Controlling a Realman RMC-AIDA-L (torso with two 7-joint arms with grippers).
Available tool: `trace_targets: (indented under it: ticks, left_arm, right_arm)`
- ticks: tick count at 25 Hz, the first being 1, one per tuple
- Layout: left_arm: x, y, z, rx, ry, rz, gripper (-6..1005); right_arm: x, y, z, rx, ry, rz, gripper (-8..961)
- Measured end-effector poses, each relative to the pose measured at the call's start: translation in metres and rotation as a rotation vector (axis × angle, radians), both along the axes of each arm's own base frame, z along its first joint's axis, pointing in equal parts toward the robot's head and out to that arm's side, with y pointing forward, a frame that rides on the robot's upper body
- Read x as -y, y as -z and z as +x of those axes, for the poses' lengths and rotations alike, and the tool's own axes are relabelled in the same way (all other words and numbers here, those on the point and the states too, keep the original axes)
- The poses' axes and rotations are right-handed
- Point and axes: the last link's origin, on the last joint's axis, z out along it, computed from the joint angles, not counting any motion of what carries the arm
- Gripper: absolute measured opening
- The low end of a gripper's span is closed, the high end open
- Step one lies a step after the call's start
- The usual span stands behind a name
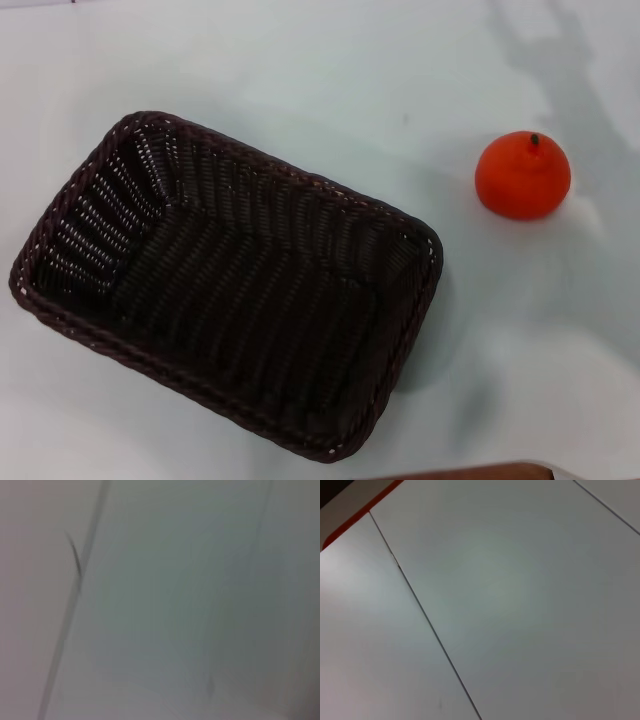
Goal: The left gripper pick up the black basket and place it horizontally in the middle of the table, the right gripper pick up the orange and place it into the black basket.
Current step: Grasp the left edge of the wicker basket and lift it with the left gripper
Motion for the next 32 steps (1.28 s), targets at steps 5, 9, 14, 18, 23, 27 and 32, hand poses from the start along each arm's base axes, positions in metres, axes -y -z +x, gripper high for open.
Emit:
trace_targets:
  ticks: [5, 9, 14, 18, 23, 27, 32]
  left_arm:
    - [-0.019, -0.010, 0.050, -0.267, -0.141, -0.242, 668]
    - [-0.039, 0.009, 0.084, -0.460, -0.266, -0.368, 670]
    - [-0.056, 0.030, 0.099, -0.566, -0.328, -0.408, 673]
    - [-0.067, 0.051, 0.106, -0.639, -0.383, -0.471, 759]
    - [-0.076, 0.079, 0.116, -0.731, -0.389, -0.541, 779]
    - [-0.084, 0.098, 0.122, -0.777, -0.398, -0.591, 859]
    - [-0.097, 0.113, 0.121, -0.805, -0.430, -0.608, 895]
  right_arm:
    - [-0.001, -0.001, 0.000, 0.000, -0.002, 0.000, 925]
    - [-0.002, -0.001, 0.000, -0.002, 0.000, 0.003, 925]
    - [0.001, -0.001, 0.002, -0.009, 0.012, 0.007, 924]
    - [0.003, -0.002, 0.006, -0.041, 0.037, 0.017, 924]
    - [0.005, -0.002, 0.008, -0.049, 0.045, 0.016, 925]
    - [0.004, -0.002, 0.009, -0.053, 0.050, 0.009, 925]
    - [0.000, -0.002, 0.008, -0.054, 0.051, 0.005, 924]
